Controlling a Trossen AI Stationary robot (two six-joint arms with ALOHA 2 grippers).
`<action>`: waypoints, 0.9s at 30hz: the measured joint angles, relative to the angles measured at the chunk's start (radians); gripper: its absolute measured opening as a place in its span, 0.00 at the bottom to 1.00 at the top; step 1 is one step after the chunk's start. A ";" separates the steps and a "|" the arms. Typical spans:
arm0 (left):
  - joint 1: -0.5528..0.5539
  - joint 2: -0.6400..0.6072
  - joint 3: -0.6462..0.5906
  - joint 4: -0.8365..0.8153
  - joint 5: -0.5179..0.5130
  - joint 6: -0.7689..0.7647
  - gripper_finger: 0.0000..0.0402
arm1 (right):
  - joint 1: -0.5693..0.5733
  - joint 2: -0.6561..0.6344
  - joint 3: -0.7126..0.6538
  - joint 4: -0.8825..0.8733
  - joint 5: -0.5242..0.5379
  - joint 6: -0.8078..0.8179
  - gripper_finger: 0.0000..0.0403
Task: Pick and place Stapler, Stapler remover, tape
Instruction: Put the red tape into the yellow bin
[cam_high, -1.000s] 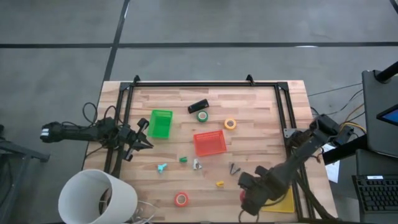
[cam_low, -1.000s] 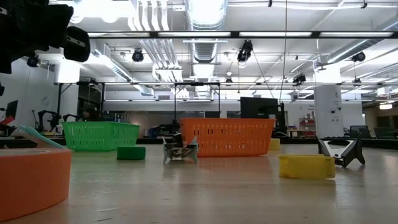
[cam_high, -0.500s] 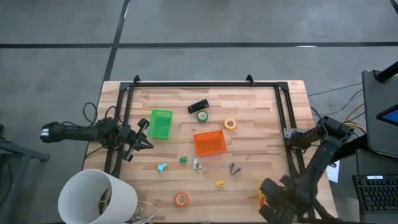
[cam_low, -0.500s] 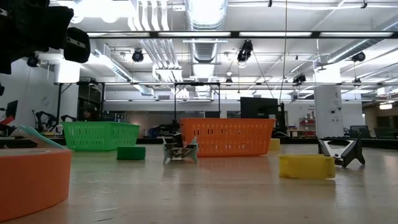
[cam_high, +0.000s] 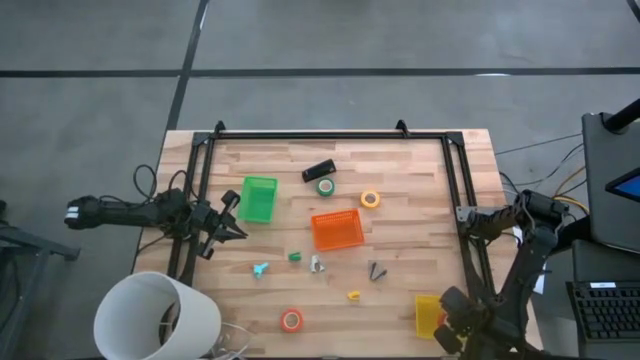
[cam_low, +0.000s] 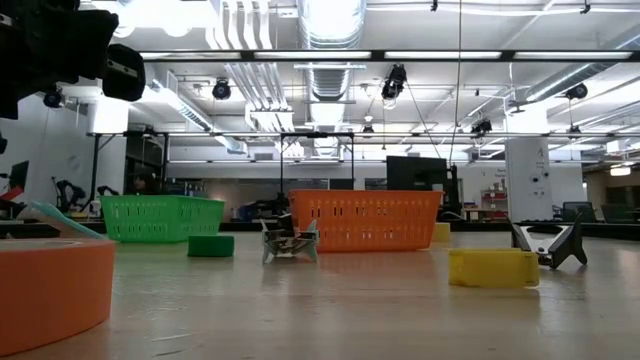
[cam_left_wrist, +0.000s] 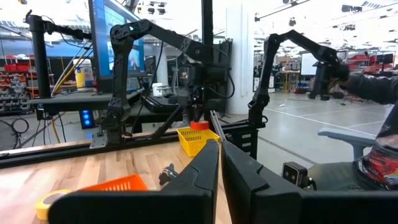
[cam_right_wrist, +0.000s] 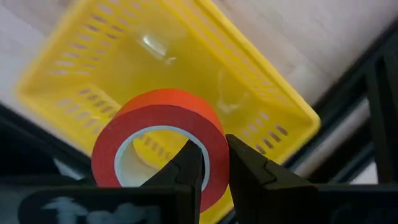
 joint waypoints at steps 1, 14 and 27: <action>0.000 0.000 0.000 0.000 0.000 0.000 0.06 | 0.005 0.000 -0.007 0.000 -0.004 0.004 0.13; 0.000 0.000 0.000 0.000 0.000 0.000 0.06 | 0.011 -0.002 -0.132 0.076 -0.015 -0.001 0.13; 0.000 0.000 0.000 0.000 0.000 0.000 0.06 | 0.008 -0.001 -0.160 0.116 -0.010 -0.019 0.13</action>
